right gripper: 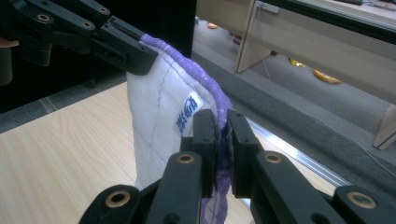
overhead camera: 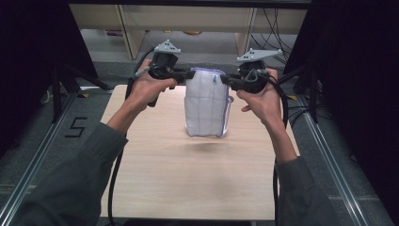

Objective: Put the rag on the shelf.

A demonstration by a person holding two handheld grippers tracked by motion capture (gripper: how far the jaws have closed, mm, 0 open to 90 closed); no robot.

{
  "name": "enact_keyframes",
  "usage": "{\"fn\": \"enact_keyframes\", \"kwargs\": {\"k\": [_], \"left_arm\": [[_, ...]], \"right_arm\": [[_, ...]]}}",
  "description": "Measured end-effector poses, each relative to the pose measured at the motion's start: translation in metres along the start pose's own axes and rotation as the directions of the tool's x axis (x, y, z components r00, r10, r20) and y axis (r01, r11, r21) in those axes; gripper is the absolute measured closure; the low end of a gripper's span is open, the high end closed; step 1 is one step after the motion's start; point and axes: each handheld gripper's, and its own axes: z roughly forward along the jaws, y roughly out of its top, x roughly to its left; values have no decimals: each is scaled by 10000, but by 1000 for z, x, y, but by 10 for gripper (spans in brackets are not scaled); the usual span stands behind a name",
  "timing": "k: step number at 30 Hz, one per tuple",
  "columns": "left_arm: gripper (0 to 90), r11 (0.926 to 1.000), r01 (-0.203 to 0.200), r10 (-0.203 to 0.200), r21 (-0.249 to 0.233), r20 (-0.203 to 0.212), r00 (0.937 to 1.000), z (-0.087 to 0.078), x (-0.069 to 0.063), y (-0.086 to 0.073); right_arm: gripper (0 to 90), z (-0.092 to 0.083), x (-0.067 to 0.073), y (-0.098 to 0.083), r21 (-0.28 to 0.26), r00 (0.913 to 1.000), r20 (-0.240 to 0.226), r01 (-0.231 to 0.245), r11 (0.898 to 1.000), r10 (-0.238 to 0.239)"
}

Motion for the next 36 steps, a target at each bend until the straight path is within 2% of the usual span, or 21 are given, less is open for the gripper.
{"fn": "enact_keyframes", "kwargs": {"k": [2, 4, 5, 6, 7, 8, 11, 17, 20, 21, 24, 28, 31, 32, 34, 35, 36], "left_arm": [[838, 9999, -131, 132, 84, -75, 9999, 3, 3, 4], [838, 10000, -69, 68, -13, -143, 9999, 5, 5, 9], [837, 9998, -187, 188, 34, -155, 9997, 6, 7, 12], [837, 9998, -186, 186, 13, -202, 9996, 7, 8, 13], [836, 9999, -148, 147, -26, -230, 9996, 10, 12, 16], [835, 9999, 12, -16, -157, -277, 9996, 12, 13, 19], [834, 9994, 107, -119, -323, -389, 9992, 20, 21, 23], [828, 9984, 447, -467, -354, -599, 9971, 47, 39, 23], [823, 9976, 625, -643, -310, -596, 9962, 62, 49, 20], [822, 9974, 648, -665, -306, -596, 9960, 66, 52, 19], [819, 9955, 892, -911, -319, -637, 9938, 77, 59, 14], [815, 9919, 1240, -1256, -266, -662, 9899, 92, 66, 3], [812, 9902, 1387, -1398, -186, -803, 9869, 99, 69, -3], [807, 9897, 1414, -1426, -211, -810, 9865, 102, 70, -5], [803, 9895, 1446, -1447, -64, -789, 9863, 106, 70, -9], [803, 9908, 1346, -1331, 130, -836, 9876, 107, 70, -10], [804, 9896, 1440, -1430, 61, -852, 9860, 109, 70, -12]], "right_arm": [[842, 3, -4, 2, -82, 9999, 76, -117, 9999, 118], [842, 4, -8, 6, -140, 9996, 92, -260, 9996, 261], [842, 5, -9, 7, -198, 9996, 73, -257, 9995, 258], [842, 5, -10, 9, -171, 9990, 273, -347, 9993, 352], [841, 6, -12, 11, -140, 9994, 214, -257, 9996, 260], [842, 7, -15, 13, -189, 9992, 256, -291, 9994, 296], [840, 12, -23, 18, -358, 9986, 293, -424, 9985, 434], [838, 34, -45, 21, -416, 9929, 530, -1040, 9937, 1062], [836, 46, -53, 19, -495, 9869, 715, -1411, 9888, 1444], [835, 51, -58, 18, -395, 9880, 714, -1344, 9901, 1369], [834, 62, -65, 14, -306, 9807, 850, -1742, 9842, 1762], [830, 78, -71, 8, -124, 9776, 921, -1887, 9819, 1891], [830, 91, -75, 1, 82, 9728, 1098, -2060, 9785, 2038], [830, 95, -76, -2, 167, 9689, 1162, -2217, 9750, 2184], [828, 104, -78, -9, 374, 9660, 1255, -2322, 9719, 2260], [828, 107, -79, -12, 545, 9662, 1289, -2315, 9713, 2231], [828, 111, -79, -15, 641, 9634, 1306, -2438, 9677, 2340]]}}
